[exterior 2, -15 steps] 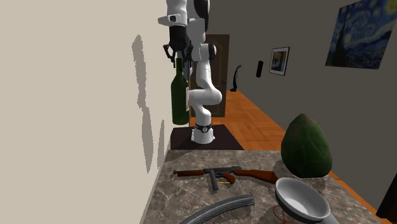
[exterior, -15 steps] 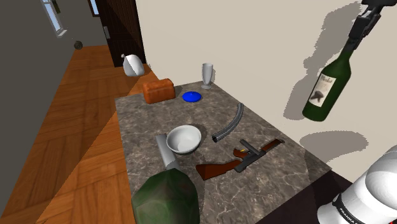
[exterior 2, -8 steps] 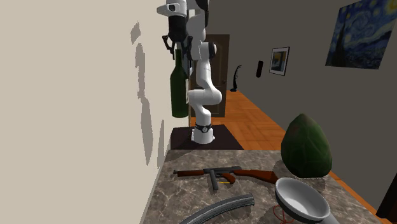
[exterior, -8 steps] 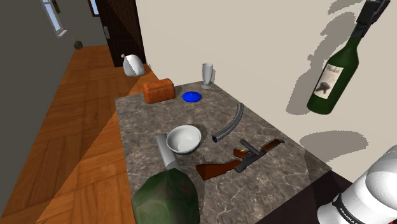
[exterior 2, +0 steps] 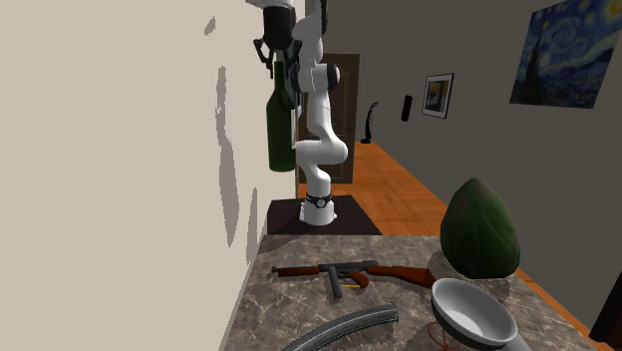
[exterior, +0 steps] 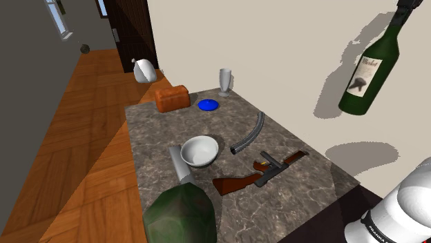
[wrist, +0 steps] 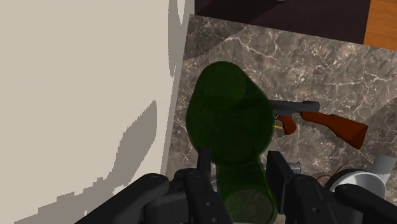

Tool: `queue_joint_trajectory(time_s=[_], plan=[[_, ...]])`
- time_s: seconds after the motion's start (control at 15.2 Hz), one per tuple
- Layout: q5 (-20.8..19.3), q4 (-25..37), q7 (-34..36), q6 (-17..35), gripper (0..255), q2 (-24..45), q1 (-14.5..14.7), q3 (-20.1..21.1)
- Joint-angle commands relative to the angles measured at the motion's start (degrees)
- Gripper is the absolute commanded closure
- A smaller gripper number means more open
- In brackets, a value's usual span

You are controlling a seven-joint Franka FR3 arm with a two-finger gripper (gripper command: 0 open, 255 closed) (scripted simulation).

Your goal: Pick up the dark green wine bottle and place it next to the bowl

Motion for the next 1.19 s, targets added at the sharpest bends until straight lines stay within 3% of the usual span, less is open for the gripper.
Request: queue_joint_trajectory(time_s=[0.0,0.53,1.12], plan=[[0.2,3.3,-0.3,-1.7,255,1.6,0.1,-0.2],[1.1,17.4,-1.8,-9.1,255,8.5,0.6,-1.4],[4.5,2.1,11.5,1.9,255,4.6,2.4,8.1]])
